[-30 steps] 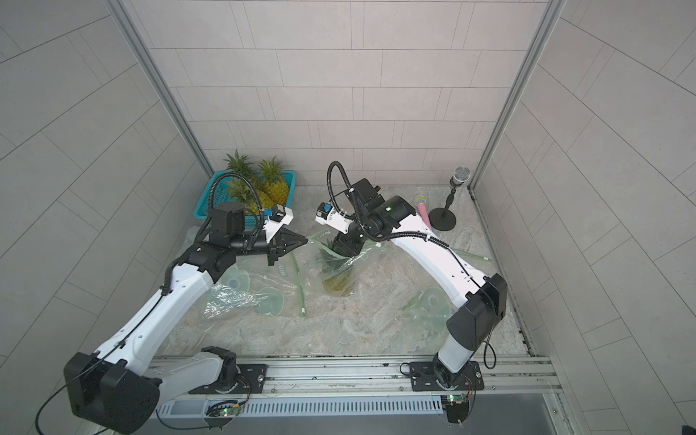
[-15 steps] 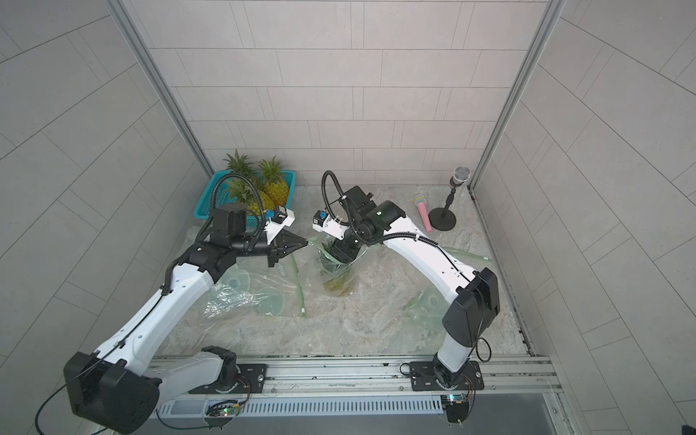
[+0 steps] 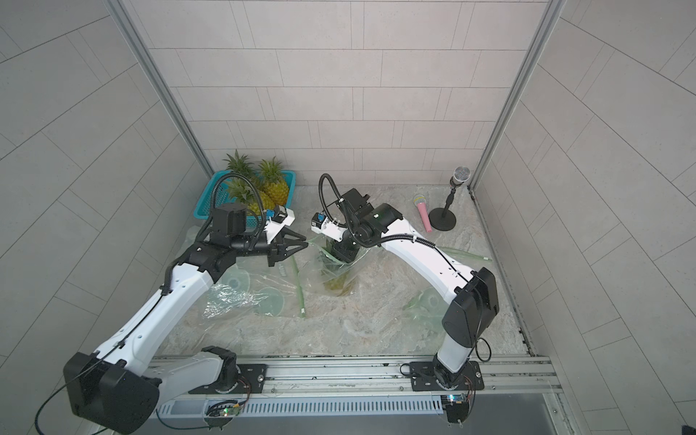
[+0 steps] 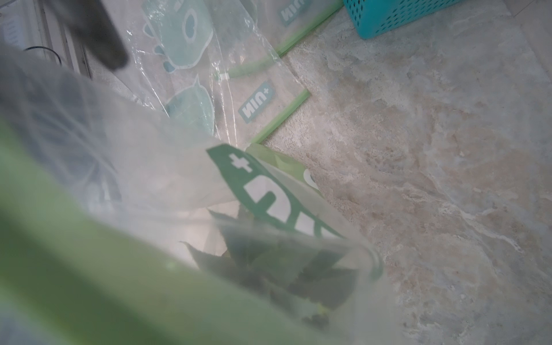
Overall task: Open the zip-top bag and take out the pineapple
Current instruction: Pick up the pineapple from the zipper food storage bag.
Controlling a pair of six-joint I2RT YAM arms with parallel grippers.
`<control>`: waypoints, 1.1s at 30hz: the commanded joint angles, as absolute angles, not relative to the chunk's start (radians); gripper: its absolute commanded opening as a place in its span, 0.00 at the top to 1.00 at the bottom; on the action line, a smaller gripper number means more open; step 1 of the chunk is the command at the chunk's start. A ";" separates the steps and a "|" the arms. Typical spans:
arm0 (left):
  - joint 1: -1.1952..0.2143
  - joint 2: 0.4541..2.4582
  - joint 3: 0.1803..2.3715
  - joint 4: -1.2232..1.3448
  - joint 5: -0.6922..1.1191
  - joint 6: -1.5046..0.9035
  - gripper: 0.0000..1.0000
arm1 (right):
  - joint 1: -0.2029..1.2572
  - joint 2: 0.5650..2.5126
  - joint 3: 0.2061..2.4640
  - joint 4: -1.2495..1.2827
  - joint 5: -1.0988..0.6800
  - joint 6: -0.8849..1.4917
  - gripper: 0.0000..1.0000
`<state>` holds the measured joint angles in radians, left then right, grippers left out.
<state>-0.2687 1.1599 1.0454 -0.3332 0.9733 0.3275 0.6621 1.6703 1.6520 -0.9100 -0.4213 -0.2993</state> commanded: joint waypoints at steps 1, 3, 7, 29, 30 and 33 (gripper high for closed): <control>-0.258 1.130 1.030 -0.170 0.890 0.185 0.61 | 0.652 1.620 1.604 -0.918 -0.406 -0.277 1.00; -0.251 1.114 1.003 -0.080 0.796 0.067 0.54 | 0.632 1.577 1.579 -0.865 -0.424 -0.246 1.00; -0.234 1.071 0.957 0.073 0.592 -0.155 0.47 | 0.590 1.467 1.484 -0.685 -0.437 -0.148 1.00; -0.233 1.064 0.906 -0.117 0.237 -0.706 0.28 | 0.429 1.212 1.430 -0.288 -0.604 0.180 1.00; -0.234 1.064 0.899 -0.109 0.229 -0.718 0.27 | 0.429 1.212 1.435 -0.278 -0.615 0.194 1.00; -0.235 1.070 0.876 -0.075 0.224 -0.809 0.25 | 0.430 1.218 1.458 -0.253 -0.638 0.225 1.00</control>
<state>-0.2359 1.0706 0.8993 -0.1154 0.2638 -0.6865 0.4271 1.2667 1.3880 -0.4286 -0.5735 0.1558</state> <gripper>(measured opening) 0.745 0.105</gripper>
